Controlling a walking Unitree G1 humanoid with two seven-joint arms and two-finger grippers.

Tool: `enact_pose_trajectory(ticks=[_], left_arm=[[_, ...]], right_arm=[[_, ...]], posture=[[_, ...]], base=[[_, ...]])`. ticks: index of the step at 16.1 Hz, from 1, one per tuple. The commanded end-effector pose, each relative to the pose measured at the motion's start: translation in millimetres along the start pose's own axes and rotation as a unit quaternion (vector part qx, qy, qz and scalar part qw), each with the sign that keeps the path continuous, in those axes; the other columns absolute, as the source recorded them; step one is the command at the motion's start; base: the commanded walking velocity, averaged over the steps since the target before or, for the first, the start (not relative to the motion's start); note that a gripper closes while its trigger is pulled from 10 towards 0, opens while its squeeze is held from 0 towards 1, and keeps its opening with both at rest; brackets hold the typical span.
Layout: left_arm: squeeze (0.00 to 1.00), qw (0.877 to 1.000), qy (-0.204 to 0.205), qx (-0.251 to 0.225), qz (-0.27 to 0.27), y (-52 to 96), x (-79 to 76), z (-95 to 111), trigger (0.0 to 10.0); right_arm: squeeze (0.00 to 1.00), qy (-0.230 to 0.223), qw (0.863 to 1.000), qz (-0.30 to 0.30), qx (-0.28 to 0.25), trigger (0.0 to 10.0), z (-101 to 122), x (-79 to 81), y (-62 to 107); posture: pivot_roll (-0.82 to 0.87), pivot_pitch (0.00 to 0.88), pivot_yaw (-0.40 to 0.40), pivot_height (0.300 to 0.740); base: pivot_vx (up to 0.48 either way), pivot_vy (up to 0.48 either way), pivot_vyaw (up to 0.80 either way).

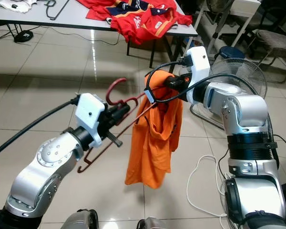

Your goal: Hang hanger

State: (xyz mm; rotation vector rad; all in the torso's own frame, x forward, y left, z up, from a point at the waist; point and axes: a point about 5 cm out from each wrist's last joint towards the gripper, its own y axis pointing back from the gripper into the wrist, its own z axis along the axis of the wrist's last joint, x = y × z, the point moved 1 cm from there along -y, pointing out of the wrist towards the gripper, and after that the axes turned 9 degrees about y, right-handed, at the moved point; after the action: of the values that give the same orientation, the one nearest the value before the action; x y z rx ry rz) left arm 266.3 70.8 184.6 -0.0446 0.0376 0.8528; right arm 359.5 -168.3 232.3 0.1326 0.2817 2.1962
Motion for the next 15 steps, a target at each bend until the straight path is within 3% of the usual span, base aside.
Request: enact_pose_trajectory(ticks=[1, 4, 8, 15], left_arm=[[0.00, 0.999, 0.011, -0.011, -0.043, 2.5, -12.9, 5, 10.0], [0.00, 0.997, 0.006, 0.011, -0.079, 7.6, -18.5, 0, 10.0], [0.00, 0.998, -0.002, 0.022, -0.062, 6.1, -9.3, -2, 10.0], [0.00, 0.998, 0.009, 0.015, -0.055, -1.5, -11.5, -1, 10.0]], right_arm=[[0.00, 0.013, 1.000, -0.022, -0.018, 10.0, 8, -6.4, 5.2], [0.00, 0.013, 0.999, -0.030, -0.016, 10.0, 8, -9.8, 6.2], [0.00, 0.016, 0.999, -0.030, -0.011, 10.0, 7, -9.7, 6.1], [0.00, 0.016, 0.998, 0.049, -0.025, 10.0, 1, 20.0, 2.5]], posture=[[-0.12, 0.060, -0.089, 0.740], [-0.12, 0.061, -0.087, 0.740], [-0.12, 0.062, -0.080, 0.740], [-0.12, 0.059, -0.071, 0.740]], base=[[0.000, 0.000, 0.00], [0.000, 0.000, 0.00], [0.000, 0.000, 0.00], [0.000, 0.000, 0.00]])
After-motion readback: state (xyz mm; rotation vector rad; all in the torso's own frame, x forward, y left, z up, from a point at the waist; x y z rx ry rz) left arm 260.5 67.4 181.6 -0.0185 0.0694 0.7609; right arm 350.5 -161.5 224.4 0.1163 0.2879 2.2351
